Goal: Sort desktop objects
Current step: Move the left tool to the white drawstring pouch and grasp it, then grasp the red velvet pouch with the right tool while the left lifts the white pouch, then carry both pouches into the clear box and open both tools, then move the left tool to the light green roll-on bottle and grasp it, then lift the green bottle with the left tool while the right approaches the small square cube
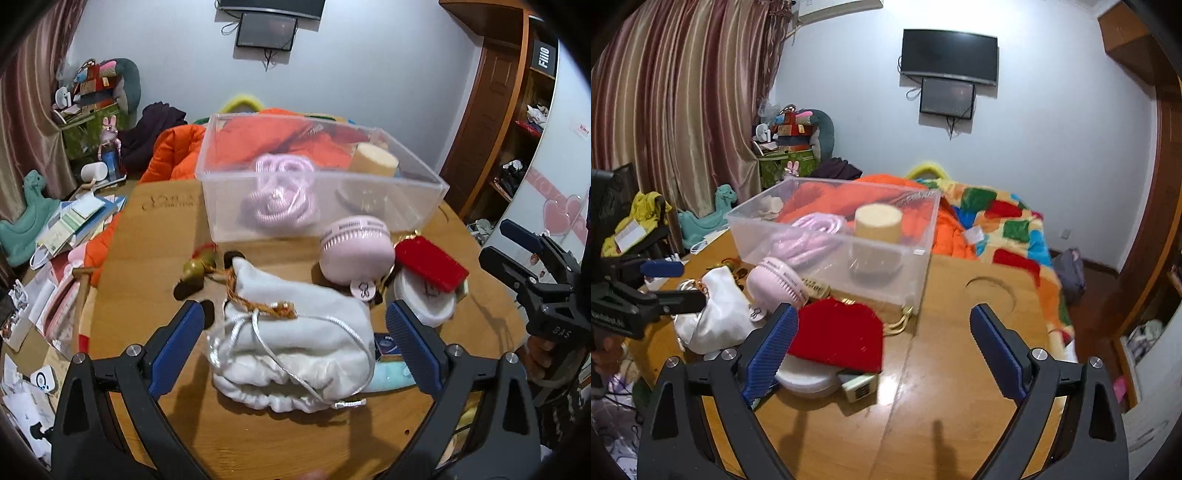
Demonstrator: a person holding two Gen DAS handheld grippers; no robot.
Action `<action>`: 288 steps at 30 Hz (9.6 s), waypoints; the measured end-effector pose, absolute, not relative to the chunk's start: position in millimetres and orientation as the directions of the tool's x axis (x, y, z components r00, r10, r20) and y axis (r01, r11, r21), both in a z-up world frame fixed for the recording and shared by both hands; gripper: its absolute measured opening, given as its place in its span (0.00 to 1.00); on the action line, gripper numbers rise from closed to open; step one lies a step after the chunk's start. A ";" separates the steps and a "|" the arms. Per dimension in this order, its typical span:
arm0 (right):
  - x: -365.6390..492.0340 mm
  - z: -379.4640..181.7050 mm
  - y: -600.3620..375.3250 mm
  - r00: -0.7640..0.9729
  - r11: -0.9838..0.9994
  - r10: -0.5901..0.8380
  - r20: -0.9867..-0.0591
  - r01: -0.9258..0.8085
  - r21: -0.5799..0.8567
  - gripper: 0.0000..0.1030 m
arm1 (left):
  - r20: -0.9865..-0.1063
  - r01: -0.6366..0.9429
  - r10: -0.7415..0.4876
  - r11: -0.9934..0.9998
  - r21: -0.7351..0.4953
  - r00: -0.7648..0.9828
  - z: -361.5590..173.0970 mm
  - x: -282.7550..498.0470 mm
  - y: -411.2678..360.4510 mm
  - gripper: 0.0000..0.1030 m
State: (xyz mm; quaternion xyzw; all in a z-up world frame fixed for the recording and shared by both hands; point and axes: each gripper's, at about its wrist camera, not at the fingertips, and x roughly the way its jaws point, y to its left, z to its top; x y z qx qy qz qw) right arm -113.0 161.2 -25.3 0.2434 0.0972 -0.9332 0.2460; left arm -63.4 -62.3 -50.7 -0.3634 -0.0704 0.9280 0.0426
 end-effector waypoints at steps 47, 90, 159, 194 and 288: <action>-149.6 -59.8 128.3 -0.558 -0.776 -0.533 -0.636 0.621 0.105 0.33 | -0.713 -0.016 0.074 -0.996 -0.088 -0.697 -86.0 -91.0 -48.2 0.72; -156.1 30.8 176.0 -0.702 -0.802 -0.581 -0.412 0.581 0.141 0.13 | -0.493 0.027 0.047 -0.989 -0.142 -0.868 36.9 -96.0 -72.6 0.70; -214.5 14.4 111.0 -0.694 -0.779 -0.535 -0.481 0.626 -0.036 0.38 | -0.437 0.079 -0.023 -0.991 -0.111 -0.899 22.5 -177.5 -88.6 0.97; -83.6 -4.7 188.5 -0.840 -0.879 -0.407 -0.360 0.467 -0.095 0.88 | -0.502 0.031 0.029 -0.994 -0.109 -0.865 -1.8 -42.7 -37.5 1.00; -122.1 -49.7 177.5 -0.643 -0.796 -0.516 -0.566 0.604 0.040 0.22 | -0.611 0.068 -0.007 -0.995 -0.077 -0.791 -39.8 -49.6 -46.4 0.70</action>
